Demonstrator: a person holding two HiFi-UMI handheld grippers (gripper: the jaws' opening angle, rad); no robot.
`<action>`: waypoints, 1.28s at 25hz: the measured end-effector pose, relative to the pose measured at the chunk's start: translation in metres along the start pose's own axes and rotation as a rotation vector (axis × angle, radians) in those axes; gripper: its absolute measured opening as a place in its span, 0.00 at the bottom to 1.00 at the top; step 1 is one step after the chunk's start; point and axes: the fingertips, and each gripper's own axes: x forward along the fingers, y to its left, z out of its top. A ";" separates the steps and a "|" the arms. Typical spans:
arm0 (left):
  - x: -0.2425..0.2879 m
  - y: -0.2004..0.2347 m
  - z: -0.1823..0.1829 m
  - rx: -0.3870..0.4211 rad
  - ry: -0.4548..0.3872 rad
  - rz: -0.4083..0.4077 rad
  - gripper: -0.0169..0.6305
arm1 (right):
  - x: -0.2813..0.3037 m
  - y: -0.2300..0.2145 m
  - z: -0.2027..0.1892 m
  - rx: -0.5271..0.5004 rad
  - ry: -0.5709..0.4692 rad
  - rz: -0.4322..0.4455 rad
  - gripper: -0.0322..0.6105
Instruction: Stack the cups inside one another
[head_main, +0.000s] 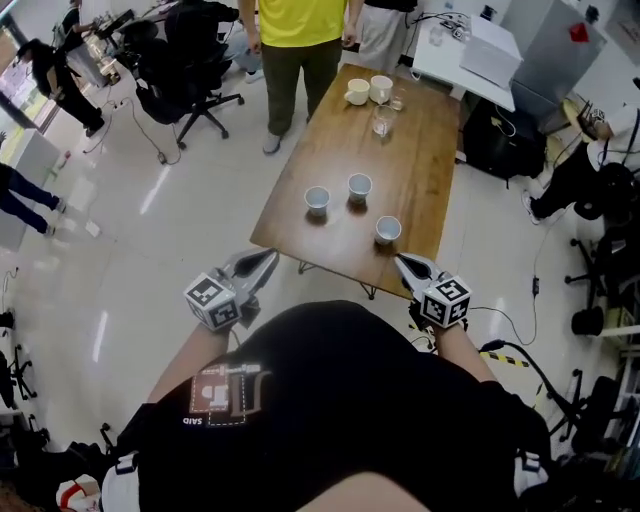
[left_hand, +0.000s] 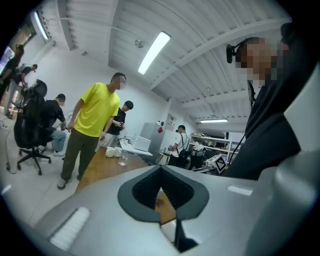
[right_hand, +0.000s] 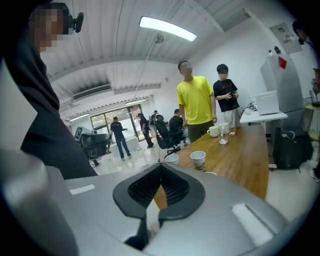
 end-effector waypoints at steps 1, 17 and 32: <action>0.013 0.006 -0.001 0.001 0.016 -0.023 0.03 | -0.003 -0.010 0.001 0.014 -0.009 -0.029 0.07; 0.126 0.139 0.018 0.051 0.172 -0.397 0.03 | 0.020 -0.057 0.009 0.227 -0.081 -0.452 0.07; 0.175 0.084 -0.043 0.143 0.260 -0.256 0.03 | -0.004 -0.121 0.003 0.196 -0.068 -0.273 0.07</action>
